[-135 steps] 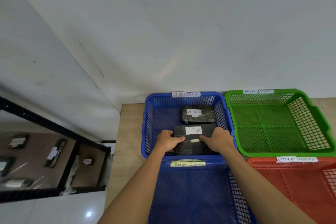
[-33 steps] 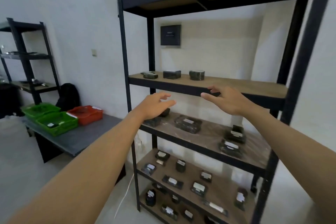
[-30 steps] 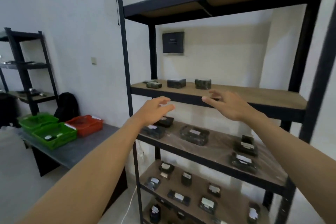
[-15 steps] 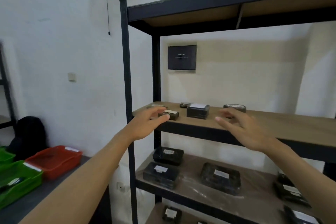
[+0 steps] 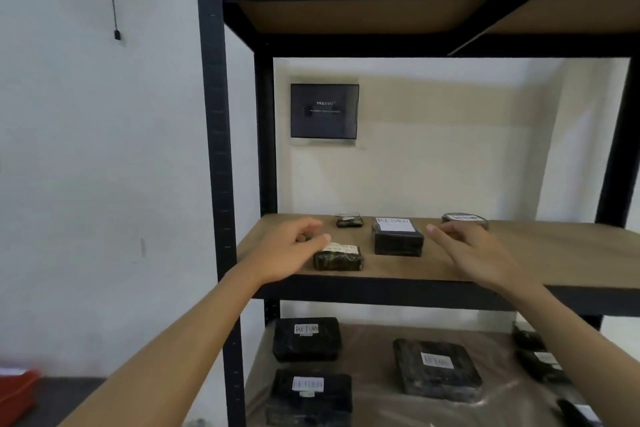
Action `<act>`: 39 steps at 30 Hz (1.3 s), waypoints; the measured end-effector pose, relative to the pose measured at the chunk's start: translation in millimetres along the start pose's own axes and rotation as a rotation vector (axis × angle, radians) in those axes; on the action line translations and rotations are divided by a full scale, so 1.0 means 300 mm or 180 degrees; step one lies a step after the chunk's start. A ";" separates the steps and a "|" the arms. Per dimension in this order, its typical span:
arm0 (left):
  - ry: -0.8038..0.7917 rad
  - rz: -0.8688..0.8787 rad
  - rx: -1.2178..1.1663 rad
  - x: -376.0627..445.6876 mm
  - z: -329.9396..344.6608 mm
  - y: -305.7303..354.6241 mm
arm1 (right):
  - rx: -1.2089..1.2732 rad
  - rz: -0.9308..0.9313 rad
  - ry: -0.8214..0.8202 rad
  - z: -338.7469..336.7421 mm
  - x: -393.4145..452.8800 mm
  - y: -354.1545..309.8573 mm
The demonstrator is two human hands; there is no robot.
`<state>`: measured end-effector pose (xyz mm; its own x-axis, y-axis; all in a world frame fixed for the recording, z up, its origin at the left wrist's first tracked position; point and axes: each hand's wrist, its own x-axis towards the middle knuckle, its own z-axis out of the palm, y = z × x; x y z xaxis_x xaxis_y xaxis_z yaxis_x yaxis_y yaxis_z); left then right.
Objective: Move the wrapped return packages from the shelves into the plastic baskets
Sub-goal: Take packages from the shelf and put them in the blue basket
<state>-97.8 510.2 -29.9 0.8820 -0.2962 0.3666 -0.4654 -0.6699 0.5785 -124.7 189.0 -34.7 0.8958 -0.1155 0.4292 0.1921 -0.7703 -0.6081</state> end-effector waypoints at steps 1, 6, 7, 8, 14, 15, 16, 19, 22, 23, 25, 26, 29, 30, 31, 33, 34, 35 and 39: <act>-0.0085 -0.0003 0.0029 0.019 0.013 -0.008 | -0.0024 0.0132 -0.0040 0.015 0.029 -0.004; -0.0281 -0.0053 0.0151 0.095 0.071 -0.040 | 0.0227 0.0437 -0.0321 0.077 0.168 -0.006; -0.0319 -0.0061 0.0226 0.103 0.075 -0.041 | 0.0262 0.0452 -0.0376 0.086 0.188 -0.004; -0.0372 -0.0040 0.0336 0.109 0.076 -0.039 | 0.0284 0.0468 -0.0474 0.096 0.208 0.004; -0.0724 0.0258 0.0745 0.129 0.063 -0.030 | 0.0295 0.0297 -0.0901 0.129 0.281 0.049; -0.0726 0.0259 0.0725 0.131 0.062 -0.036 | 0.0303 0.0278 -0.0943 0.128 0.288 0.052; -0.0716 0.0238 0.0674 0.132 0.062 -0.045 | 0.0257 0.0287 -0.0963 0.126 0.293 0.053; -0.0673 0.0230 0.0466 0.124 0.063 -0.059 | 0.0149 0.0336 -0.0883 0.119 0.307 0.062; -0.0584 0.0279 0.0289 0.111 0.066 -0.063 | 0.0408 0.0393 -0.0881 0.112 0.295 0.060; -0.0538 0.0295 0.0223 0.106 0.068 -0.063 | 0.0542 0.0396 -0.0865 0.113 0.289 0.062; -0.0449 0.0321 0.0067 0.094 0.072 -0.062 | 0.0762 0.0386 -0.0823 0.120 0.278 0.067; -0.0409 0.0331 -0.0008 0.088 0.074 -0.063 | 0.0896 0.0361 -0.0792 0.123 0.269 0.064; -0.0275 0.0356 -0.0201 0.069 0.079 -0.065 | 0.1446 0.0380 -0.0621 0.137 0.237 0.039; -0.0231 0.0359 -0.0262 0.062 0.080 -0.067 | 0.1637 0.0425 -0.0572 0.140 0.225 0.028; -0.0192 0.0346 -0.0335 0.054 0.082 -0.071 | 0.1819 0.0474 -0.0537 0.142 0.211 0.014; -0.0117 0.0284 -0.0451 0.039 0.082 -0.077 | 0.2013 0.0538 -0.0506 0.144 0.194 -0.002; -0.0073 0.0257 -0.0475 0.035 0.082 -0.078 | 0.2026 0.0536 -0.0500 0.144 0.189 -0.005; -0.0035 0.0243 -0.0483 0.031 0.081 -0.078 | 0.2019 0.0530 -0.0496 0.142 0.182 -0.008; 0.0030 0.0213 -0.0779 0.022 0.082 -0.045 | 0.2078 0.0583 -0.0349 0.114 0.148 -0.015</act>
<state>-83.9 500.5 -53.0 0.8483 -0.3273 0.4162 -0.5280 -0.4639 0.7113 -72.0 208.8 -35.9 0.9656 -0.1173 0.2320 0.2050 -0.2048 -0.9571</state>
